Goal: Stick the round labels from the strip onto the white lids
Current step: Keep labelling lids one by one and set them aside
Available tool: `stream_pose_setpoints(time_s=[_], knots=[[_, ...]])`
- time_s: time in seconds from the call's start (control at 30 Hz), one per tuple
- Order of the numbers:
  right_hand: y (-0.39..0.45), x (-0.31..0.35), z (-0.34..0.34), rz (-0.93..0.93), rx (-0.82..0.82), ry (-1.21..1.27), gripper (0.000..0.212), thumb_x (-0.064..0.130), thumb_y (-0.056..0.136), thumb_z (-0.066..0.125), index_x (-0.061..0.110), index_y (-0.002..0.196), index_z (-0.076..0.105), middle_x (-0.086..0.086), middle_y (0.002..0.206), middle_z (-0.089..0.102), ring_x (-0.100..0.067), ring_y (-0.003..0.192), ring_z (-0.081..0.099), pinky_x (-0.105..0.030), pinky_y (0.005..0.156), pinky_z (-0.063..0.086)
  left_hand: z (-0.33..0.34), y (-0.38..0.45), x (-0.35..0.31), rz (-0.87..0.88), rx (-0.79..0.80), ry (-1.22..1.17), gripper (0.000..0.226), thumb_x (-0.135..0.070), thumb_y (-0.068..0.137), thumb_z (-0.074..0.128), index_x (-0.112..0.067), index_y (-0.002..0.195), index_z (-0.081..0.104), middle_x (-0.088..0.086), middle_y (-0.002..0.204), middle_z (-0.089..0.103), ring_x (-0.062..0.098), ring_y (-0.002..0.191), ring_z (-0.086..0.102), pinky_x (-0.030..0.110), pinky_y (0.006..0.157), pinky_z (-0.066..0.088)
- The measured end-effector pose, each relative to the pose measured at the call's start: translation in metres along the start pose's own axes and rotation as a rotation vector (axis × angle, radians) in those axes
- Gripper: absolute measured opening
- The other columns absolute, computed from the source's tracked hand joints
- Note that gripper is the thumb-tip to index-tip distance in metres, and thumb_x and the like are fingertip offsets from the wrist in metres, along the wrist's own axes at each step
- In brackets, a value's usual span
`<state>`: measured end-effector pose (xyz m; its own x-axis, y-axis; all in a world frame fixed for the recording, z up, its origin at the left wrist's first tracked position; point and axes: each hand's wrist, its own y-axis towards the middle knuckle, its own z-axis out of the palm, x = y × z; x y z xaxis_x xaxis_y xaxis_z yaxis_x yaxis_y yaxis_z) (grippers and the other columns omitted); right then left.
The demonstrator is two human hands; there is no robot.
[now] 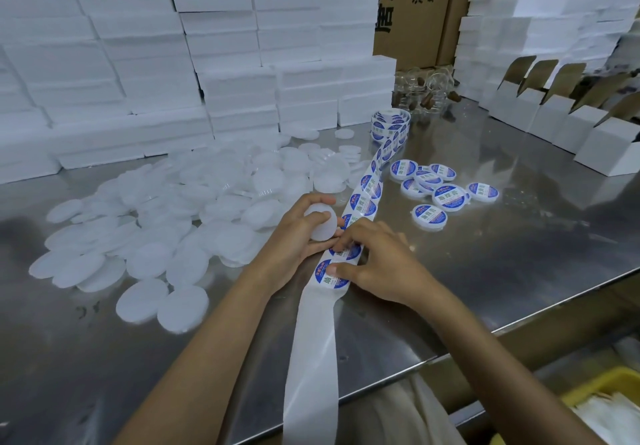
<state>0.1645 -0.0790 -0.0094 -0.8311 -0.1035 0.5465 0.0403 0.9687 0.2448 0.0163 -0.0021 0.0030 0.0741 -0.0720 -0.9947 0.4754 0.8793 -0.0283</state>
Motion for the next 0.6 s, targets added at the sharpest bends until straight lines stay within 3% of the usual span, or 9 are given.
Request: stream_pose_setpoints(time_s=[0.2, 0.33, 0.43, 0.53, 0.6], knots=[[-0.001, 0.002, 0.010, -0.035, -0.102, -0.011, 0.015, 0.041, 0.085, 0.073, 0.029, 0.091, 0.066, 0.016, 0.096, 0.056, -0.004, 0.094, 0.045, -0.032, 0.081, 0.025, -0.001, 0.001, -0.002, -0.014, 0.012, 0.040, 0.022, -0.010, 0.104, 0.046, -0.022, 0.111, 0.064, 0.014, 0.110, 0.070, 0.022, 0.089, 0.075, 0.033, 0.080, 0.062], [-0.005, 0.004, 0.010, -0.155, -0.207, -0.052, 0.016, 0.034, 0.085, 0.072, 0.031, 0.101, 0.071, 0.014, 0.097, 0.064, -0.009, 0.097, 0.053, -0.032, 0.085, 0.033, -0.004, 0.003, -0.002, -0.010, -0.006, 0.084, 0.024, -0.013, 0.105, 0.046, -0.025, 0.109, 0.066, 0.010, 0.111, 0.067, 0.019, 0.095, 0.073, 0.031, 0.078, 0.061], [-0.007, 0.009, 0.008, -0.250, -0.239, -0.031, 0.015, 0.022, 0.086, 0.072, 0.024, 0.101, 0.073, 0.010, 0.099, 0.067, -0.013, 0.097, 0.055, -0.031, 0.084, 0.037, -0.002, 0.002, -0.003, -0.017, -0.026, 0.114, 0.025, -0.016, 0.105, 0.046, -0.028, 0.106, 0.067, 0.004, 0.116, 0.062, 0.021, 0.101, 0.070, 0.031, 0.075, 0.060], [-0.007, 0.016, 0.005, -0.186, -0.255, 0.338, 0.005, 0.007, 0.086, 0.073, 0.011, 0.090, 0.072, 0.003, 0.089, 0.069, -0.014, 0.087, 0.059, -0.031, 0.083, 0.045, -0.001, 0.002, -0.005, -0.021, -0.056, 0.158, 0.026, -0.018, 0.105, 0.044, -0.030, 0.104, 0.067, 0.005, 0.121, 0.060, 0.024, 0.106, 0.065, 0.030, 0.071, 0.056], [-0.004, 0.020, -0.002, -0.065, -0.285, 0.670, 0.009, -0.001, 0.087, 0.070, 0.007, 0.090, 0.068, -0.005, 0.087, 0.070, -0.014, 0.083, 0.062, -0.037, 0.081, 0.049, -0.002, 0.002, -0.006, -0.036, -0.062, 0.136, 0.023, -0.018, 0.104, 0.045, -0.026, 0.104, 0.066, 0.010, 0.118, 0.064, 0.020, 0.096, 0.069, 0.030, 0.070, 0.057]])
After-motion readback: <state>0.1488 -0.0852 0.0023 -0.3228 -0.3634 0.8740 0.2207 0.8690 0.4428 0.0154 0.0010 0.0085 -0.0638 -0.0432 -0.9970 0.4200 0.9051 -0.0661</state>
